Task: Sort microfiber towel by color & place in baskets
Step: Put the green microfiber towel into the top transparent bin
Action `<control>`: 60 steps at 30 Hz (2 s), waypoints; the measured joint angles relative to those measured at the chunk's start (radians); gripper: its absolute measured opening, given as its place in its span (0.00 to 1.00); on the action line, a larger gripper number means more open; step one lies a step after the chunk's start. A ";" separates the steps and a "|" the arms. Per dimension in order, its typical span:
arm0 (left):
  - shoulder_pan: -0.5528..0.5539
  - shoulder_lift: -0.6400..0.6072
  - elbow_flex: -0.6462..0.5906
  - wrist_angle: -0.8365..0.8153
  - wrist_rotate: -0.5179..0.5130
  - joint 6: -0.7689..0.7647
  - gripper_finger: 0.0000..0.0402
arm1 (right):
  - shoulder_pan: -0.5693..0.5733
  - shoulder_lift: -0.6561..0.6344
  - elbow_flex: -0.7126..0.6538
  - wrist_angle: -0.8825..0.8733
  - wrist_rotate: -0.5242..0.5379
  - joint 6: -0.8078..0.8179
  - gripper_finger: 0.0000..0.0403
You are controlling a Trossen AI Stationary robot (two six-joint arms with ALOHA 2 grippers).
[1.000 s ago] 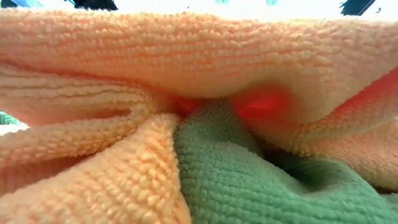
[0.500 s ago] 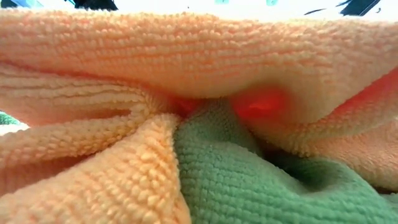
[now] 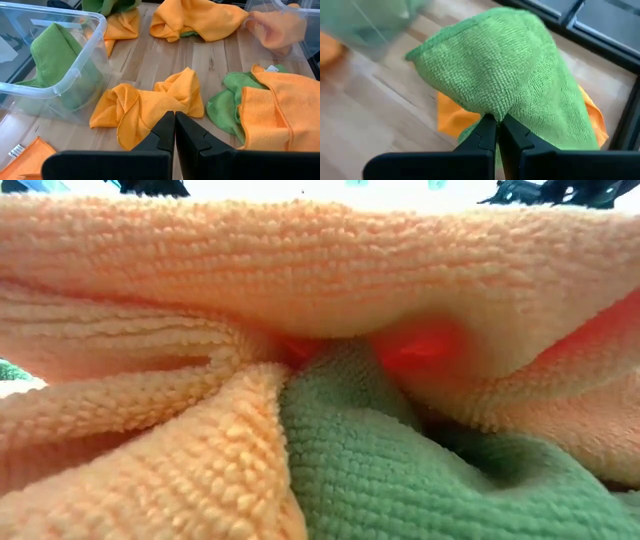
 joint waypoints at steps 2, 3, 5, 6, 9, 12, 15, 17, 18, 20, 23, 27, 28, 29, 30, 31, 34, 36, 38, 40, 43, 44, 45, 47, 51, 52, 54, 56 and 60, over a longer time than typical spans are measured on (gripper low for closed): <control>0.000 0.000 0.000 0.000 0.000 0.000 0.00 | 0.013 -0.027 0.000 -0.004 -0.001 0.000 0.00; 0.000 0.000 0.000 0.000 0.000 0.000 0.00 | 0.018 -0.036 0.000 -0.006 -0.002 0.000 0.00; 0.000 0.000 0.000 0.000 0.000 0.000 0.00 | 0.029 -0.047 0.000 -0.006 -0.002 -0.001 0.00; 0.000 0.000 0.000 0.000 0.000 0.000 0.00 | 0.033 -0.048 0.000 -0.006 -0.002 -0.001 0.00; 0.000 0.000 0.000 0.000 0.000 0.000 0.00 | 0.041 -0.047 0.000 -0.005 -0.004 0.000 0.00; 0.000 0.000 0.000 -0.001 0.000 0.010 0.00 | 0.049 -0.049 0.000 0.028 -0.011 0.030 0.00; 0.000 0.000 0.000 -0.021 -0.001 0.028 0.00 | 0.071 -0.054 0.027 0.114 -0.044 0.027 0.00; 0.000 0.000 0.000 -0.044 -0.011 0.035 0.00 | 0.090 -0.054 0.066 0.160 -0.038 0.011 0.00; 0.000 0.000 -0.002 -0.049 -0.027 0.034 0.00 | 0.101 -0.053 0.088 0.171 -0.022 -0.002 0.00; 0.000 -0.005 -0.027 -0.031 -0.065 0.032 0.00 | 0.125 -0.050 0.136 0.180 0.016 -0.015 0.00; 0.005 -0.039 -0.098 0.008 -0.085 0.029 0.00 | 0.168 -0.042 0.209 0.180 0.056 -0.038 0.00; 0.013 -0.099 -0.192 0.066 -0.064 0.027 0.00 | 0.216 -0.003 0.319 0.177 0.108 -0.076 0.00; 0.014 -0.115 -0.210 0.093 -0.061 0.027 0.00 | 0.225 0.012 0.351 0.177 0.122 -0.089 0.00; 0.014 -0.134 -0.227 0.112 -0.061 0.027 0.00 | 0.233 0.030 0.384 0.177 0.136 -0.106 0.00; 0.014 -0.154 -0.242 0.125 -0.060 0.027 0.00 | 0.241 0.050 0.419 0.180 0.140 -0.119 0.00; 0.014 -0.172 -0.253 0.141 -0.056 0.028 0.00 | 0.247 0.073 0.453 0.180 0.142 -0.134 0.00; 0.014 -0.230 -0.283 0.151 -0.053 0.035 0.00 | 0.261 0.153 0.559 0.180 0.141 -0.180 0.00; 0.014 -0.266 -0.298 0.159 -0.052 0.035 0.00 | 0.267 0.213 0.626 0.177 0.141 -0.210 0.00; 0.014 -0.297 -0.311 0.161 -0.053 0.035 0.00 | 0.268 0.273 0.690 0.179 0.141 -0.242 0.00; 0.014 -0.325 -0.330 0.161 -0.052 0.035 0.00 | 0.268 0.337 0.753 0.176 0.140 -0.269 0.00; 0.014 -0.362 -0.361 0.166 -0.052 0.025 0.00 | 0.267 0.424 0.842 0.176 0.140 -0.302 0.00; 0.014 -0.373 -0.370 0.162 -0.052 0.017 0.00 | 0.266 0.452 0.871 0.177 0.140 -0.312 0.00; 0.014 -0.382 -0.379 0.158 -0.052 0.007 0.00 | 0.263 0.479 0.898 0.178 0.139 -0.323 0.00; 0.014 -0.392 -0.390 0.165 -0.053 -0.005 0.00 | 0.255 0.534 0.949 0.177 0.139 -0.334 0.00; 0.014 -0.407 -0.409 0.179 -0.052 -0.023 0.00 | 0.228 0.633 1.027 0.177 0.138 -0.375 0.00; 0.014 -0.409 -0.413 0.178 -0.053 -0.024 0.00 | 0.217 0.657 1.043 0.177 0.138 -0.380 0.00; 0.014 -0.409 -0.417 0.187 -0.053 -0.024 0.00 | 0.190 0.702 1.063 0.175 0.114 -0.386 0.00; 0.014 -0.409 -0.422 0.188 -0.053 -0.026 0.00 | 0.154 0.746 1.077 0.170 0.044 -0.386 0.00; 0.014 -0.409 -0.424 0.185 -0.052 -0.035 0.00 | 0.085 0.826 1.086 0.110 -0.054 -0.363 0.00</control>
